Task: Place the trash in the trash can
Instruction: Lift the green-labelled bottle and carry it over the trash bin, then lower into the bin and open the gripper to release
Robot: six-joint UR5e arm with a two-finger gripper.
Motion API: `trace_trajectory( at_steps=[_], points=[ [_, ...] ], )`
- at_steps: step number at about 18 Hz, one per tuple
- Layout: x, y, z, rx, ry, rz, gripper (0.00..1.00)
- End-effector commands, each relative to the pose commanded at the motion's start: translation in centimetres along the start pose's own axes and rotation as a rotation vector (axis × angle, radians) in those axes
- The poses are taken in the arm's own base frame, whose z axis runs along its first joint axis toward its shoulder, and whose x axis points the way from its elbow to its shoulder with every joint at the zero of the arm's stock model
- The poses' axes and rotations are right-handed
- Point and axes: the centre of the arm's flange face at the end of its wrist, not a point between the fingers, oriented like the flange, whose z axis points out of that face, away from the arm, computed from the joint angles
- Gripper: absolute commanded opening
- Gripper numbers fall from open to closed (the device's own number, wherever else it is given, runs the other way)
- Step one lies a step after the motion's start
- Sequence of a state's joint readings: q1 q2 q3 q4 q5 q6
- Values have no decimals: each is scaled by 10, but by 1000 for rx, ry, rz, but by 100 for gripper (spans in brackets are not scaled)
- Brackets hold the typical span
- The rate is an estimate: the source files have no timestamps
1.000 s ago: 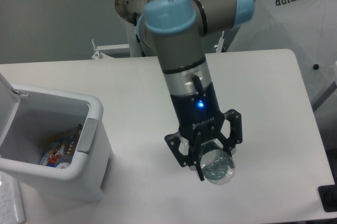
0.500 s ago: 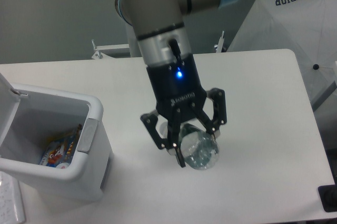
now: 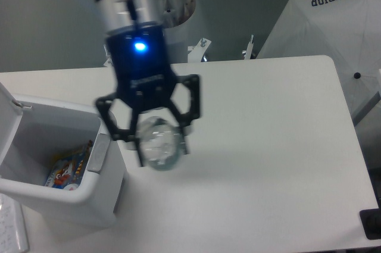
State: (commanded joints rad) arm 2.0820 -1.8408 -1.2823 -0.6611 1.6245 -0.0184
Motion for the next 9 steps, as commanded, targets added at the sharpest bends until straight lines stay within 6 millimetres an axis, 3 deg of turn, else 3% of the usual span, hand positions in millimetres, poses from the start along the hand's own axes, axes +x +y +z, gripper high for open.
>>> trace_trajectory(
  at_steps=[3, 7, 9],
  points=[
    [17, 9, 4, -17, 24, 17, 63],
    [60, 31, 15, -58, 73, 67, 63],
    [68, 42, 20, -81, 82, 74, 64]
  ],
)
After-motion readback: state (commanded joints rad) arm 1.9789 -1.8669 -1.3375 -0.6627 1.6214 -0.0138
